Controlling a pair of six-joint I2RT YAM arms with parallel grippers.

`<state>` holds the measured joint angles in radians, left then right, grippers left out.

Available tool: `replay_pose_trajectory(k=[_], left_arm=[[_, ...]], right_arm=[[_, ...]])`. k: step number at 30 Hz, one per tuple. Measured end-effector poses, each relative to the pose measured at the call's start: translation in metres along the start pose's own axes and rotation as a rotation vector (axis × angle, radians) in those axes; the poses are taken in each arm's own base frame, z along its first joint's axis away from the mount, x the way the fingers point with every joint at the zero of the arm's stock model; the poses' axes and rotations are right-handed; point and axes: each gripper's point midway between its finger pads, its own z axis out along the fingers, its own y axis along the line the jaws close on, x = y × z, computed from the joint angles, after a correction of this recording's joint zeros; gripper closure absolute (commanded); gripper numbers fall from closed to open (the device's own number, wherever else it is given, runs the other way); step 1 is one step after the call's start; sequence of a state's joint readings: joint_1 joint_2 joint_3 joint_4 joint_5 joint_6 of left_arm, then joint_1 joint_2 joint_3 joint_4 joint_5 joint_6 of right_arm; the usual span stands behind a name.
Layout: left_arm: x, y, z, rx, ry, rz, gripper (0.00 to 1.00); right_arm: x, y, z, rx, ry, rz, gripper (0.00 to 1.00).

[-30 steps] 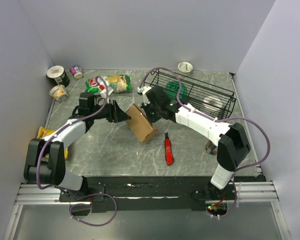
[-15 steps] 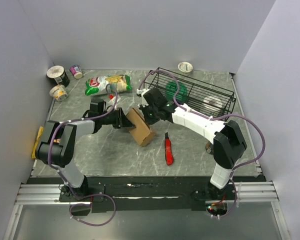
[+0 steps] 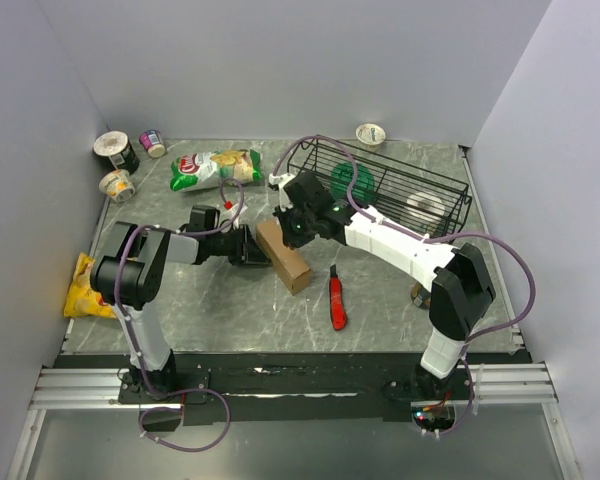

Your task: Unpack the express box

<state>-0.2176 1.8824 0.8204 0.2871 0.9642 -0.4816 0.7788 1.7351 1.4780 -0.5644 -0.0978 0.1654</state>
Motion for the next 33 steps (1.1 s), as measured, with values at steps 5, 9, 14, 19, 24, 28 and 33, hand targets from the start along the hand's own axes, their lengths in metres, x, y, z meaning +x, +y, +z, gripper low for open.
replay_pose_trajectory(k=[5,9,14,19,24,28,33], left_arm=[[-0.002,-0.002,-0.004,-0.005,-0.004,-0.004,0.55],[-0.012,-0.018,-0.017,-0.001,-0.034,0.027,0.53],[-0.022,-0.024,-0.020,0.004,-0.054,0.037,0.52],[-0.016,-0.014,-0.015,-0.005,-0.035,-0.024,0.52],[-0.021,-0.008,-0.010,-0.009,-0.029,-0.039,0.52],[-0.023,-0.007,-0.009,-0.008,-0.030,-0.038,0.52],[-0.023,-0.006,-0.009,-0.008,-0.028,-0.042,0.53]], right_arm=[[-0.003,-0.003,-0.002,0.031,-0.014,-0.023,0.60],[-0.004,-0.007,-0.002,0.048,-0.022,-0.064,0.26],[-0.008,-0.004,0.000,0.029,-0.024,-0.090,0.16],[-0.011,0.002,0.017,0.010,-0.014,-0.104,0.15],[0.003,-0.001,0.039,0.016,0.042,-0.121,0.14],[0.009,-0.003,0.045,0.020,0.065,-0.127,0.15],[0.008,-0.005,0.047,0.035,0.069,-0.137,0.21]])
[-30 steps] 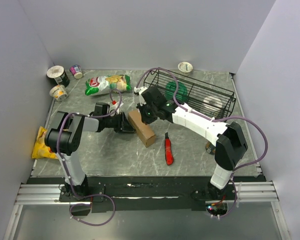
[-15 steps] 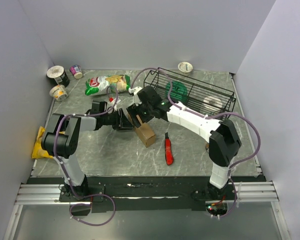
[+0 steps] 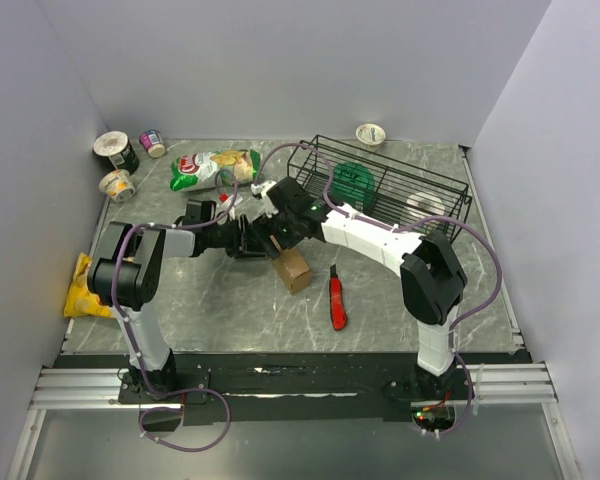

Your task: Unpack the express box

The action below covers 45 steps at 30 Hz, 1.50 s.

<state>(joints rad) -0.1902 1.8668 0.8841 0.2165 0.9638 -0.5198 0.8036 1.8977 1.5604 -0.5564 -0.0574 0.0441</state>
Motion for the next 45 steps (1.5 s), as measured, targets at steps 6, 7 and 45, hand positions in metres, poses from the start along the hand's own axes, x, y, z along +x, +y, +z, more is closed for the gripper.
replay_pose_trajectory(k=[6,7,45], left_arm=[[0.002,0.005,0.003,-0.001,0.010,-0.021,0.53],[0.002,0.006,0.003,-0.001,0.012,-0.027,0.52],[0.000,0.018,0.010,-0.005,0.017,-0.078,0.52]], right_arm=[[-0.003,-0.002,0.002,0.000,0.008,-0.001,0.30],[-0.003,-0.001,0.002,-0.004,0.010,0.000,0.29],[-0.007,-0.005,-0.005,0.039,0.018,-0.164,1.00]])
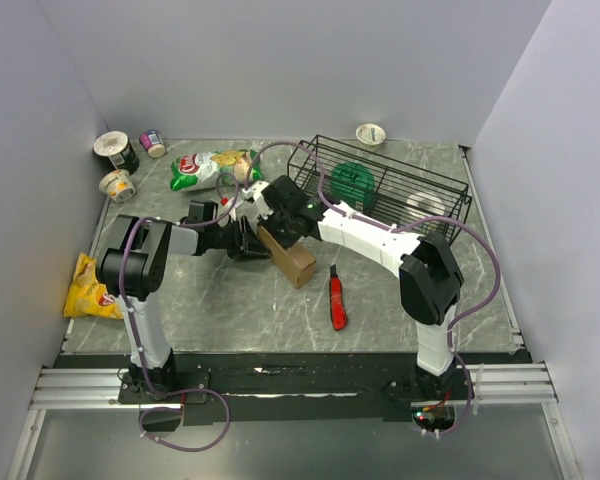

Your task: Unpack the express box

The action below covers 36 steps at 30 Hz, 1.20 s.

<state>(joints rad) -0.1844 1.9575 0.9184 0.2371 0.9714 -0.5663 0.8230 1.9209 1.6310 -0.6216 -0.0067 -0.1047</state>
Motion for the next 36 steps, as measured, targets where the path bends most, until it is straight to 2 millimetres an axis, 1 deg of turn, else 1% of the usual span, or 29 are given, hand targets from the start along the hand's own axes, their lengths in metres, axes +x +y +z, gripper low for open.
replay_pose_trajectory(k=[4,10,14,16,20,24,25,26,27,28,29,31,33,36], left_arm=[[0.000,0.001,0.001,-0.001,0.001,-0.006,0.52],[0.001,0.005,0.003,-0.001,0.004,-0.018,0.52],[0.000,0.004,0.004,0.001,0.003,-0.022,0.52],[-0.002,0.005,0.005,0.002,0.003,-0.023,0.51],[-0.003,0.006,0.005,0.005,0.000,-0.018,0.51],[-0.005,0.006,0.007,0.015,0.004,-0.019,0.51],[-0.006,0.006,0.007,0.015,0.004,-0.019,0.51],[-0.007,0.006,0.007,0.016,0.003,-0.018,0.51],[-0.007,0.006,0.007,0.015,0.003,-0.016,0.51],[-0.007,0.006,0.007,0.015,0.002,-0.015,0.51],[-0.007,0.006,0.007,0.015,0.002,-0.015,0.51],[-0.007,0.006,0.007,0.015,0.003,-0.015,0.51],[-0.007,0.006,0.007,0.015,0.003,-0.015,0.51],[-0.007,0.006,0.007,0.015,0.003,-0.015,0.51]], right_arm=[[0.000,0.000,0.000,0.007,0.002,-0.019,1.00],[0.000,-0.006,-0.003,0.021,0.007,-0.021,1.00],[-0.002,-0.005,-0.009,-0.009,0.015,-0.003,1.00],[-0.008,-0.001,-0.015,-0.044,0.011,0.014,1.00],[-0.029,0.008,-0.030,-0.116,-0.047,0.048,1.00],[-0.035,0.018,-0.043,-0.177,-0.069,0.065,1.00],[-0.035,0.018,-0.044,-0.176,-0.072,0.065,0.92],[-0.033,0.017,-0.045,-0.171,-0.071,0.064,0.60],[-0.031,0.017,-0.044,-0.166,-0.066,0.064,0.51],[-0.028,0.015,-0.043,-0.154,-0.058,0.066,0.45],[-0.024,0.012,-0.041,-0.139,-0.049,0.057,0.39],[-0.019,0.008,-0.038,-0.107,-0.033,0.042,0.37],[-0.018,0.002,-0.036,-0.072,-0.028,0.033,0.35],[-0.017,-0.004,-0.031,-0.032,-0.019,0.032,0.34]])
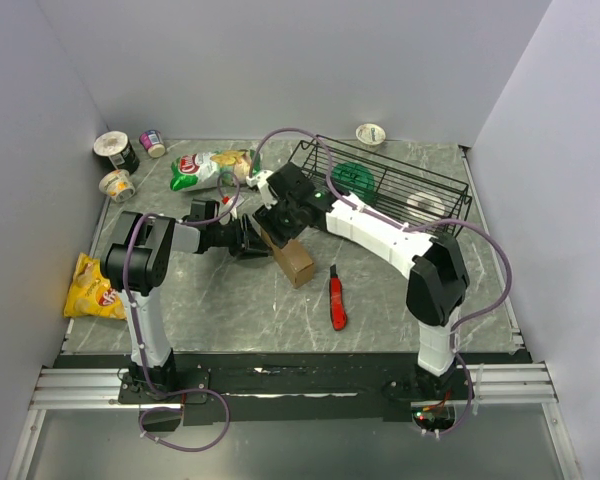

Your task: Unpack the express box

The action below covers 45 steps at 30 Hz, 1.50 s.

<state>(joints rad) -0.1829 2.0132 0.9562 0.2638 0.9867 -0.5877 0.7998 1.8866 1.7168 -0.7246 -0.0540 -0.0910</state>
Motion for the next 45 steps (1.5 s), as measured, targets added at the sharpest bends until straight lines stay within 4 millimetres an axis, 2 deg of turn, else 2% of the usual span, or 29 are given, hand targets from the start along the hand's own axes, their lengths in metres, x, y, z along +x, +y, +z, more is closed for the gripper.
replay_pose_trajectory(k=[6,11,15,16,21,24,25,36,45], left_arm=[[0.000,0.000,0.000,0.000,0.000,0.000,0.51],[0.000,0.000,0.000,0.000,0.000,-0.001,0.51],[-0.001,0.000,-0.001,-0.001,-0.002,-0.003,0.51],[-0.001,0.001,-0.001,-0.001,-0.003,-0.003,0.51],[-0.002,0.001,-0.002,-0.001,-0.004,-0.004,0.51],[-0.002,0.002,-0.002,-0.002,-0.007,-0.006,0.51],[-0.003,0.002,-0.002,-0.002,-0.007,-0.008,0.51],[-0.003,0.003,-0.003,0.010,-0.003,-0.017,0.51],[-0.003,0.003,-0.003,0.013,-0.001,-0.019,0.51]], right_arm=[[0.015,-0.005,0.023,0.035,0.062,0.014,0.31],[0.024,-0.004,0.034,0.039,0.094,0.026,0.31],[0.025,-0.005,0.036,0.049,0.100,0.025,0.39],[0.025,-0.006,0.036,0.051,0.101,0.025,0.47],[0.026,-0.006,0.036,0.051,0.103,0.023,0.67],[0.024,-0.004,0.035,0.035,0.099,0.021,0.85],[0.024,-0.004,0.035,0.034,0.097,0.020,1.00],[0.020,0.000,0.033,-0.012,0.086,0.036,1.00],[0.018,0.002,0.018,-0.078,0.080,0.075,1.00]])
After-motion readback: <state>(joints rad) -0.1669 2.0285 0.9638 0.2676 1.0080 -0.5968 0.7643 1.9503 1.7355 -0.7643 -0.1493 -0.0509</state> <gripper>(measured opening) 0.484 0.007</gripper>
